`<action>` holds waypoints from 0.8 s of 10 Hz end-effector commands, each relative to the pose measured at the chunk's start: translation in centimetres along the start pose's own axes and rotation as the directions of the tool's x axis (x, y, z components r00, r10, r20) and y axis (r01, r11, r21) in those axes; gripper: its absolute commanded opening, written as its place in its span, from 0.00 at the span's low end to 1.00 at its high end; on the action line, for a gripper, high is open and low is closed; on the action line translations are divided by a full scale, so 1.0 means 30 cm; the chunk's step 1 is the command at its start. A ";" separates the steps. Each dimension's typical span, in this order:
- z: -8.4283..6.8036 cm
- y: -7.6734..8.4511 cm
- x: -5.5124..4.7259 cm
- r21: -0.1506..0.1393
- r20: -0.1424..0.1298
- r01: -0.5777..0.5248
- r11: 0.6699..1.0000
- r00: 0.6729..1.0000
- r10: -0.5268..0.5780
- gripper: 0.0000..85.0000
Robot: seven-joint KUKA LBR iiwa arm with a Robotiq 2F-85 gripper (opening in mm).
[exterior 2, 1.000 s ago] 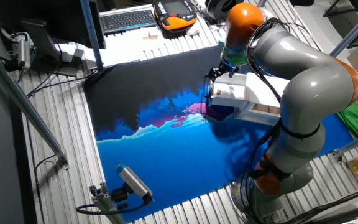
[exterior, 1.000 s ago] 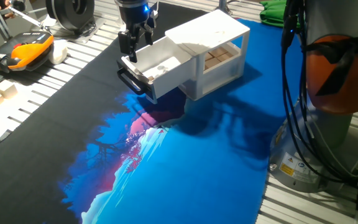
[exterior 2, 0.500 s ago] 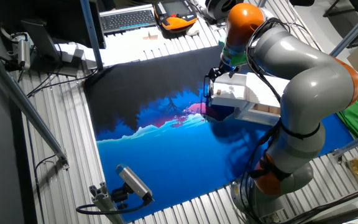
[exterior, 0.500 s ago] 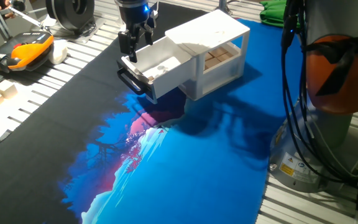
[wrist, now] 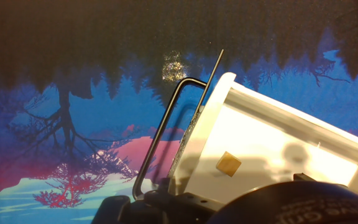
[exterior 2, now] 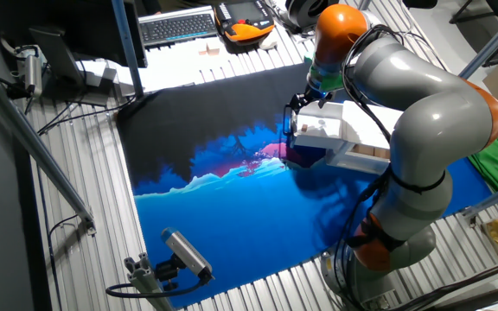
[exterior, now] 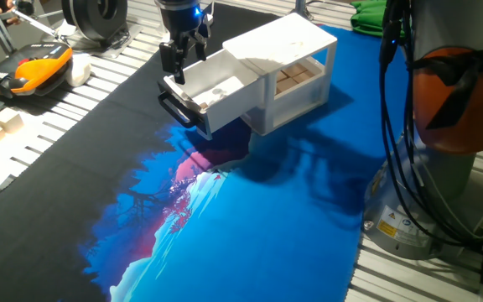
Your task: Grasp the handle and close the drawer
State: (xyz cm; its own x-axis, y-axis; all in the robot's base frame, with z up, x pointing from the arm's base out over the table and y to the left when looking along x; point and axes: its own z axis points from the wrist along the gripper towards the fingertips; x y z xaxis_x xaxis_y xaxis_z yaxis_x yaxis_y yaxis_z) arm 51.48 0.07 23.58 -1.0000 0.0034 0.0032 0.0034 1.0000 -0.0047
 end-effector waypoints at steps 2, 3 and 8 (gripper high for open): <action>-0.007 -0.001 0.000 0.051 -0.054 -0.234 0.971 0.970 0.237 0.00; -0.009 -0.001 0.000 0.052 -0.053 -0.233 0.971 0.970 0.236 0.00; -0.009 -0.003 -0.003 0.048 -0.053 -0.233 0.971 0.970 0.236 0.00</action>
State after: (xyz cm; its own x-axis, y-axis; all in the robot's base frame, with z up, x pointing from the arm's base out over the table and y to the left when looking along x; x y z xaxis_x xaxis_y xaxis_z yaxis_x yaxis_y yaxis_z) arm 51.56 -0.02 23.84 -0.9694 0.2395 0.0542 0.2367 0.9701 -0.0532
